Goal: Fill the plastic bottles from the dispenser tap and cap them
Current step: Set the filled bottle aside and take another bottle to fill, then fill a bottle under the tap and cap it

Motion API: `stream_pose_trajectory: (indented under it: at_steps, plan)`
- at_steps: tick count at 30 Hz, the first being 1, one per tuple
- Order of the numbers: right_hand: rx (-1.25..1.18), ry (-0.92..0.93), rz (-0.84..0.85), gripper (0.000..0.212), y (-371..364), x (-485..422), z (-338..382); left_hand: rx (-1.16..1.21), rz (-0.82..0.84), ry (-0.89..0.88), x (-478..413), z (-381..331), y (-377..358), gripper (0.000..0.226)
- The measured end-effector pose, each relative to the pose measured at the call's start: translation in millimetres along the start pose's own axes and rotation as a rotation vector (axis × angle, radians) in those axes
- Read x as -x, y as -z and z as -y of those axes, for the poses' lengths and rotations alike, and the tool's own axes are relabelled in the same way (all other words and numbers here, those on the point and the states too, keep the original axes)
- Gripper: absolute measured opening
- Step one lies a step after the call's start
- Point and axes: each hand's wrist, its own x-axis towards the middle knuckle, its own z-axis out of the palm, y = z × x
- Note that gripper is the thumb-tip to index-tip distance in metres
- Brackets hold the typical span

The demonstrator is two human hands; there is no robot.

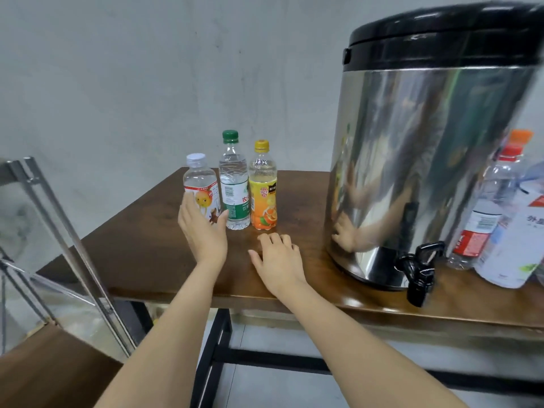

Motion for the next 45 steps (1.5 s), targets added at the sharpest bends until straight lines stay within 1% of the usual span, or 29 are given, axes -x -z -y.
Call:
stream_pose_trajectory:
  at_steps: [3,5,8,11,14,17,20,24,26,29,34,36,38,41,45]
  plan:
    - [-0.023,0.063,-0.011,0.038,7.6,15.0,0.2,-0.024,0.101,-0.059,39.3,-14.7,19.6,0.053]
    - [-0.055,0.093,-0.021,0.037,16.9,31.9,-2.2,-0.045,0.136,-0.101,61.2,-23.0,35.0,0.038]
    - [-0.119,0.157,-0.06,0.035,42.0,66.1,-8.1,-0.018,0.151,-0.164,91.3,-37.6,54.0,0.026]
    - [-0.195,0.229,-0.155,0.031,77.7,106.7,-16.6,0.094,0.155,-0.223,123.8,-64.6,62.7,0.018]
    - [-0.251,0.256,-0.25,0.027,114.0,145.7,-35.4,0.226,0.15,-0.277,157.7,-99.6,61.9,0.017]
    - [-0.332,0.233,-0.353,0.025,145.9,177.0,-67.4,0.354,0.157,-0.327,189.2,-138.3,53.0,0.018]
    - [-0.373,0.151,-0.454,0.022,171.9,199.2,-112.6,0.439,0.199,-0.403,218.9,-174.1,32.4,0.018]
    - [-0.325,-0.009,-0.551,0.02,193.0,212.9,-180.2,0.473,0.351,-0.492,258.5,-202.5,-15.3,0.021]
    - [-0.282,-0.09,-0.572,0.02,199.8,213.8,-209.7,0.448,0.443,-0.517,274.1,-210.1,-46.7,0.021]
    - [-0.223,-0.156,-0.554,0.026,210.4,208.0,-240.7,0.331,0.55,-0.544,286.0,-211.8,-95.4,0.023]
    - [-0.091,-0.157,-0.555,0.039,231.3,184.9,-262.1,0.11,0.644,-0.638,284.4,-199.3,-148.0,0.024]
    - [-0.006,-0.149,-0.604,0.045,239.4,172.2,-265.2,0.074,0.657,-0.708,283.5,-190.7,-157.6,0.024]
    - [0.057,-0.146,-0.65,0.049,246.0,158.4,-267.6,0.033,0.659,-0.824,284.9,-181.8,-163.2,0.022]
    - [0.122,-0.132,-0.662,0.054,255.8,137.3,-271.1,-0.003,0.627,-0.987,287.0,-175.3,-169.4,0.022]
    - [0.21,-0.159,-0.569,0.056,262.7,115.4,-279.7,-0.001,0.593,-0.998,287.4,-174.6,-171.9,0.023]
